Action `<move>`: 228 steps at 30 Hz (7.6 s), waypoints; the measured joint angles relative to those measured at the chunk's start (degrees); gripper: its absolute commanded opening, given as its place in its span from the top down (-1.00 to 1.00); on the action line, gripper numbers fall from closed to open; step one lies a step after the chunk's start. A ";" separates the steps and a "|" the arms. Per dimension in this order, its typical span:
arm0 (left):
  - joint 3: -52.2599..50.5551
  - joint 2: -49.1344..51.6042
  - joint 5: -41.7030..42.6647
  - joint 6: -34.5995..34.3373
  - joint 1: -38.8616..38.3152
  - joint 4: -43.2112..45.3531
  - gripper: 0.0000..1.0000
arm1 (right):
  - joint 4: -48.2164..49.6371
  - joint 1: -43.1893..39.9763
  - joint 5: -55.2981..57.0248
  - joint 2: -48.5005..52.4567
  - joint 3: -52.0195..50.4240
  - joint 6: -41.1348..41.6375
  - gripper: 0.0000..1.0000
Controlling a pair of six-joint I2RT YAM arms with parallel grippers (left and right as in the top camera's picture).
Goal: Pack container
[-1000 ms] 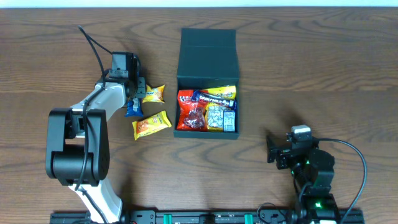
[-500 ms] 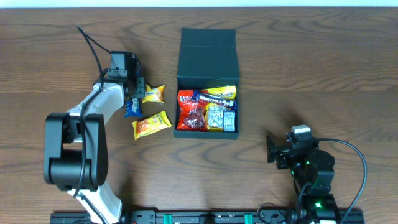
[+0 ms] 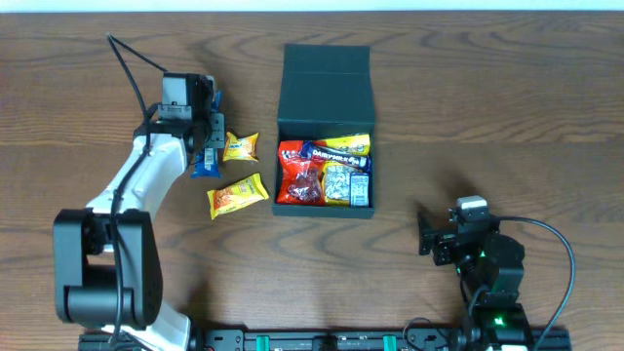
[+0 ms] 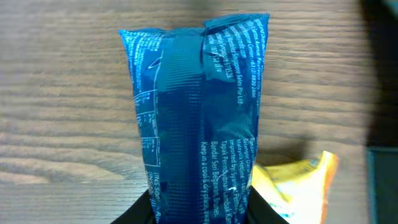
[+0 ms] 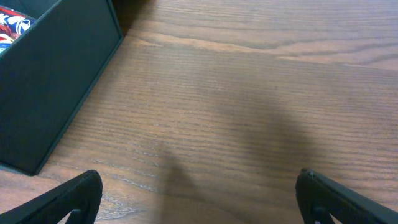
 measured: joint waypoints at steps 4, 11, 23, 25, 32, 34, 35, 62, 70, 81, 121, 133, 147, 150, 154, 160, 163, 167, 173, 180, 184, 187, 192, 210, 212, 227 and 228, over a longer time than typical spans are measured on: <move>0.00 -1.38 4.72 3.93 0.00 -2.01 0.39 | 0.00 0.00 0.00 0.00 0.00 0.00 -0.99; 0.00 -1.95 9.20 12.13 0.00 -7.26 0.48 | 0.00 0.00 0.00 0.00 0.00 0.00 -0.99; 7.39 -3.45 17.92 23.67 0.00 -21.05 0.46 | 0.00 0.00 0.00 0.00 0.00 0.00 -0.98; 10.23 -3.65 19.56 26.34 0.00 -23.91 0.45 | 0.00 0.00 0.00 0.00 0.00 0.00 -0.99; 18.32 -4.42 23.04 37.81 -0.68 -33.48 0.39 | 0.00 0.00 0.00 0.00 0.00 0.00 -0.98; 19.26 -4.44 23.65 40.19 -1.53 -35.43 0.38 | 0.00 0.00 0.00 0.00 0.00 0.00 -0.98; 19.71 -4.44 24.00 40.96 -2.10 -36.17 0.38 | 0.00 0.00 0.00 0.00 0.00 0.00 -0.98; 21.35 -4.46 6.93 44.61 -8.46 -41.16 -0.90 | 0.00 0.00 0.00 0.00 0.00 0.00 -0.98; 21.35 -4.24 6.97 44.59 -7.10 -41.33 -0.91 | 0.00 0.00 0.00 0.00 0.00 0.00 -0.98; 21.44 6.78 7.17 42.40 -7.08 -39.36 -0.90 | 0.00 0.00 0.00 0.00 0.00 0.00 -0.98; 14.45 14.05 12.26 38.75 -5.53 -25.90 -0.82 | 0.00 0.00 0.00 0.00 0.00 0.00 -0.98; 14.45 16.44 12.57 38.69 -5.53 -25.99 -0.34 | 0.00 0.00 0.00 0.00 0.00 0.00 -0.99; 14.45 16.44 10.71 38.73 -5.53 -26.32 0.28 | 0.00 0.00 0.00 0.00 0.00 0.00 -0.99; 14.45 16.44 10.38 38.69 -5.53 -26.32 0.46 | 0.00 0.00 0.00 0.00 0.00 0.00 -0.99; 14.45 16.41 9.35 38.60 -5.55 -26.32 0.49 | 0.00 0.00 0.00 0.00 0.00 0.00 -0.98; 14.45 16.41 8.96 38.60 -5.60 -26.29 0.51 | 0.00 0.00 0.00 0.00 0.00 0.00 -0.98; 14.45 16.41 8.85 38.60 -5.60 -26.27 0.53 | 0.00 0.00 0.00 0.00 0.00 0.00 -0.99; 14.45 16.41 8.85 38.60 -5.60 -26.27 0.55 | 0.00 0.00 0.00 0.00 0.00 0.00 -0.99; 14.45 16.39 8.83 38.58 -5.60 -26.27 0.55 | 0.00 0.00 0.00 0.00 0.00 0.00 -0.98; 14.45 16.17 8.22 38.18 -5.60 -26.25 0.60 | 0.00 0.00 0.00 0.00 0.00 0.00 -0.98; 14.45 15.67 7.28 38.03 -5.60 -26.27 0.60 | 0.00 0.00 0.00 0.00 0.00 0.00 -0.98; 14.45 15.34 6.51 37.66 -5.60 -26.58 0.60 | 0.00 0.00 0.00 0.00 0.00 0.00 -0.99; 14.45 14.86 6.08 37.64 -5.57 -28.37 0.60 | 0.00 0.00 0.00 0.00 0.00 0.00 -0.98; 26.71 12.50 6.08 38.93 -8.85 -42.60 0.62 | 0.00 0.00 0.00 0.00 0.00 0.00 -0.99; 27.21 12.50 6.08 39.17 -10.08 -42.60 0.63 | 0.00 0.00 0.00 0.00 0.00 0.00 -0.98; 35.32 12.50 6.36 41.31 -12.26 -49.68 0.64 | 0.00 0.00 0.00 0.00 0.00 0.00 -0.99; 35.34 12.50 6.60 41.92 -12.68 -49.92 0.64 | 0.00 0.00 0.00 0.00 0.00 0.00 -0.98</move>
